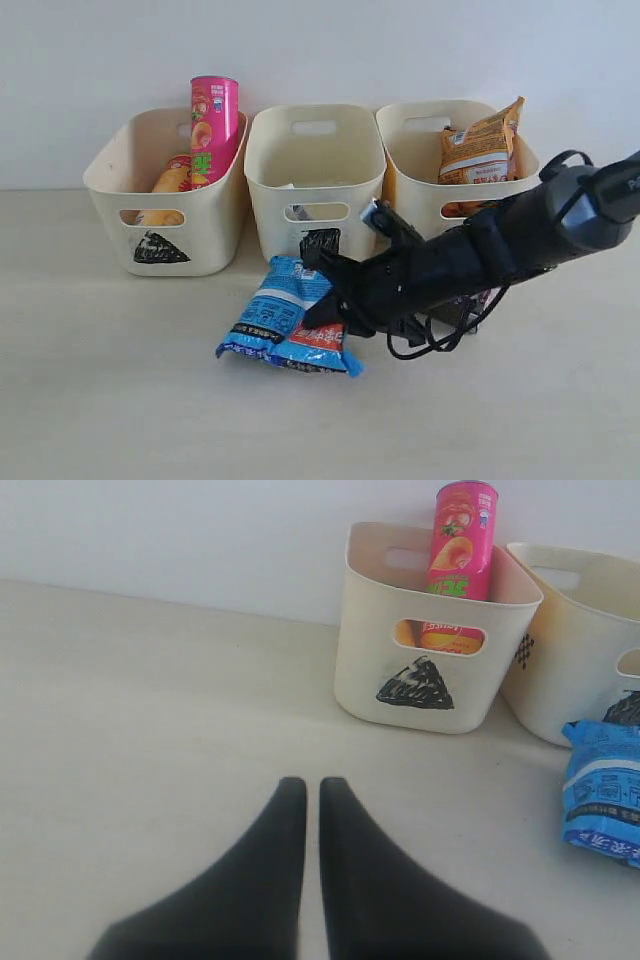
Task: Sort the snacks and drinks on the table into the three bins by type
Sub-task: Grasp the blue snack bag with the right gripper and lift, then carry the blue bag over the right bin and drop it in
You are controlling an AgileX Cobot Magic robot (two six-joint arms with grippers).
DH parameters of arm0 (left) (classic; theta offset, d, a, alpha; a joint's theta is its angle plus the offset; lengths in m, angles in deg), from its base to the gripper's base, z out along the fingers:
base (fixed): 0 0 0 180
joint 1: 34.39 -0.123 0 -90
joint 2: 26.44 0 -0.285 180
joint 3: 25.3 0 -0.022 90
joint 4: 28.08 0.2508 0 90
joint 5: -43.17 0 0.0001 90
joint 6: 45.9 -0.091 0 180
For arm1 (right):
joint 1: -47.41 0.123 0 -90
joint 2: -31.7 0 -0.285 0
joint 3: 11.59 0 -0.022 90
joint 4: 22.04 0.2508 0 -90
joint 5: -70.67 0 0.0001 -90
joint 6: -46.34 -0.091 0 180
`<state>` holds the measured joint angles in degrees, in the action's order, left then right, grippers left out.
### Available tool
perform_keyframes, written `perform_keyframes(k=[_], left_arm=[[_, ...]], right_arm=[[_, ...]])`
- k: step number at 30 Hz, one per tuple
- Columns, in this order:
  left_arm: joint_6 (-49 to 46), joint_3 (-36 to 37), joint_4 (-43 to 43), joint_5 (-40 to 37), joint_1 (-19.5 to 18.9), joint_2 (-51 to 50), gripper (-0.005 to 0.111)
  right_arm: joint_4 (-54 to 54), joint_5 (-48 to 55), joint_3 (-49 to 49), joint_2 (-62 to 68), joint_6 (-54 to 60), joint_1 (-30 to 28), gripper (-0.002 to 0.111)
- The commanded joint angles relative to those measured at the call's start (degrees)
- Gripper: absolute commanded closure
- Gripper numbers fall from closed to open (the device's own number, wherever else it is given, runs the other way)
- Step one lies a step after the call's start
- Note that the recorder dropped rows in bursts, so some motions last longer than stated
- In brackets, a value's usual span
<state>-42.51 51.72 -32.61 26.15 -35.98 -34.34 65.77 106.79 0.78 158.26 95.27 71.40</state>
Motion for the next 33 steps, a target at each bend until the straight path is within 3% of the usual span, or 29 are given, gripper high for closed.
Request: perform_keyframes(k=[1,5,16,22,27,33], left_arm=[[0.53,0.20,-0.65,0.35,-0.14,0.11,0.103],[0.53,0.20,-0.65,0.35,-0.14,0.11,0.103],[-0.05,0.20,-0.65,0.28,-0.14,0.11,0.103],[-0.63,0.20,-0.65,0.28,-0.14,0.11,0.103],[-2.71,0.20,-0.65,0.28,-0.14,0.11,0.103],[-3.01,0.20,-0.65,0.28,-0.14,0.11,0.103]], right_arm=[[-3.67,-1.26,2.25,-6.16,-0.39,-0.12,0.108],[-5.08,-1.11,4.26,-12.12,-0.39,-0.12,0.108],[-21.43,-4.01,4.06,-28.03,-10.25,-0.63,0.108],[-24.41,-4.19,2.99,-34.91,-12.20,-8.67,0.108],[-34.68,-0.65,-3.94,-34.90,-18.27,-15.27,0.108],[-50.15,-0.88,-14.57,-31.09,-28.31,-18.31,0.108]])
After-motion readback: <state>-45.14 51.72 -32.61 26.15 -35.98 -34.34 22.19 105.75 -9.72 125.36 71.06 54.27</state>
